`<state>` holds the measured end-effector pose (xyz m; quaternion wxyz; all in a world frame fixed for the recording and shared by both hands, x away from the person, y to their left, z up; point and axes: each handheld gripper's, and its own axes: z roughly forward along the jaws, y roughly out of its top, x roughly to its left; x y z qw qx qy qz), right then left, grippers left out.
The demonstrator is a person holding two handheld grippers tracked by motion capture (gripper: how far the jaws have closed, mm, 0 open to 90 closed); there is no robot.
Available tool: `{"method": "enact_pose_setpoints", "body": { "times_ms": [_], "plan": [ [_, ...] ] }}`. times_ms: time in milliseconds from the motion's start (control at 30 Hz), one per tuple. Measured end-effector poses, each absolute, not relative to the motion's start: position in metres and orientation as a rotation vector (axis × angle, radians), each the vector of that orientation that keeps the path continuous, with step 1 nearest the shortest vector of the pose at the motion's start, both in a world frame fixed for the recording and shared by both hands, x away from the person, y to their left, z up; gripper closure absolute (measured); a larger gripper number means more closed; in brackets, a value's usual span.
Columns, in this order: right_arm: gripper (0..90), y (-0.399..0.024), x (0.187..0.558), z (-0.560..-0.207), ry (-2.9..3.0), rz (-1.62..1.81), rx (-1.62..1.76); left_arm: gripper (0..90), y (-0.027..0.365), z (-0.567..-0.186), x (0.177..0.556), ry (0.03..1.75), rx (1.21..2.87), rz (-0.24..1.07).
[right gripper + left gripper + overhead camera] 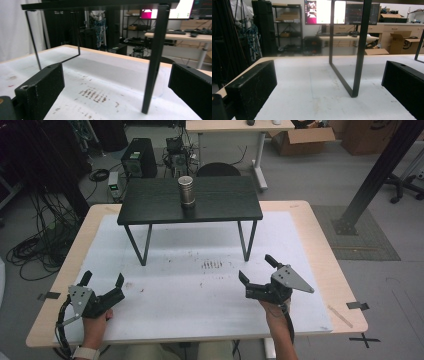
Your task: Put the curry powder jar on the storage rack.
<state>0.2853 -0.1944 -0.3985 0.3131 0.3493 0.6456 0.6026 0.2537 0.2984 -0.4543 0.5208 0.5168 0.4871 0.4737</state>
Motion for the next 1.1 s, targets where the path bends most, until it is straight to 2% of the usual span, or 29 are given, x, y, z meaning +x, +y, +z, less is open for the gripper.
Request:
{"method": "enact_pose_setpoints", "body": {
  "times_ms": [1100],
  "plan": [
    [0.2,-0.201,0.278,-0.451,1.567,1.516,1.059,0.2,0.299,-0.454,0.254,1.167,1.235,1.135]
  ]
}}
